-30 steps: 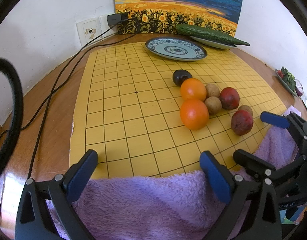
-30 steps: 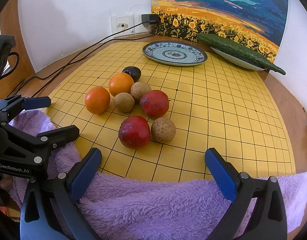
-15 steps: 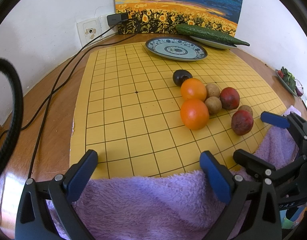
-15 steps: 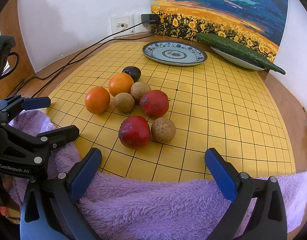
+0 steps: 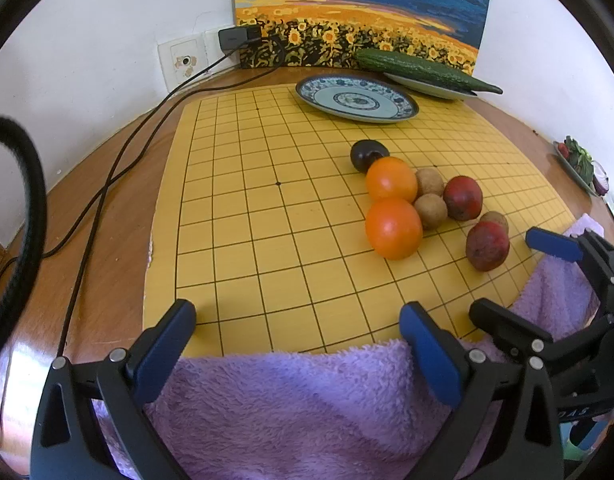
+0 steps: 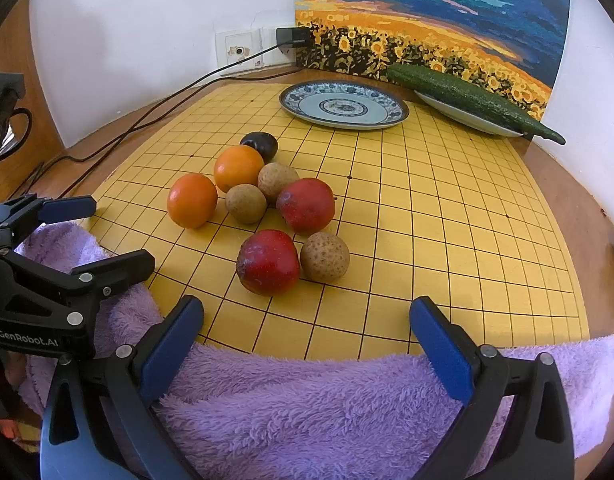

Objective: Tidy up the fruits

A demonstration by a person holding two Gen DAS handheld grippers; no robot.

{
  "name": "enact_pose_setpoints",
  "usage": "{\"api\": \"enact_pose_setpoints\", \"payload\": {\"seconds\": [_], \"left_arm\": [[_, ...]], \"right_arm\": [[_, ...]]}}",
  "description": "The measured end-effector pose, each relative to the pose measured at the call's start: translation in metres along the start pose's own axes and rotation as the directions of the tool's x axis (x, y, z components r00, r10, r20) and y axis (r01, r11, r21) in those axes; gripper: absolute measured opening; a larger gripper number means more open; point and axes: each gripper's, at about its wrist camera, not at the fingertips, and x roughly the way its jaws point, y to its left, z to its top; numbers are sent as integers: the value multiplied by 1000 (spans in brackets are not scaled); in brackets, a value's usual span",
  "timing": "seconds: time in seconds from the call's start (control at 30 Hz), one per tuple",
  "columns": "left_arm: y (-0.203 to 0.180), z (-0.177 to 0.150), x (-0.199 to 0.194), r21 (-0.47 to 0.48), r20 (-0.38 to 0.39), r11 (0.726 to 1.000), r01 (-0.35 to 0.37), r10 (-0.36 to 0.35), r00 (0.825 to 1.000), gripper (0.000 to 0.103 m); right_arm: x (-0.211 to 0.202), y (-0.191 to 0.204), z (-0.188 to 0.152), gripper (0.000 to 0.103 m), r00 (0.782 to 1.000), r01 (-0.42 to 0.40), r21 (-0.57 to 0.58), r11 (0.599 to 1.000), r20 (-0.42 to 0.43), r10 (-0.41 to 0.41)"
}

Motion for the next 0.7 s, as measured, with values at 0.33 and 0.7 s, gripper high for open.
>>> {"api": "enact_pose_setpoints", "payload": {"seconds": [0.33, 0.7], "left_arm": [[0, 0, 0, 0, 0, 1000, 0, 0, 1000, 103], [0, 0, 0, 0, 0, 1000, 0, 0, 1000, 103]], "right_arm": [[0, 0, -2, 103, 1000, 1, -1, 1000, 8, -1], [-1, 1, -3, 103, 1000, 1, -5, 1000, 12, -1]]}}
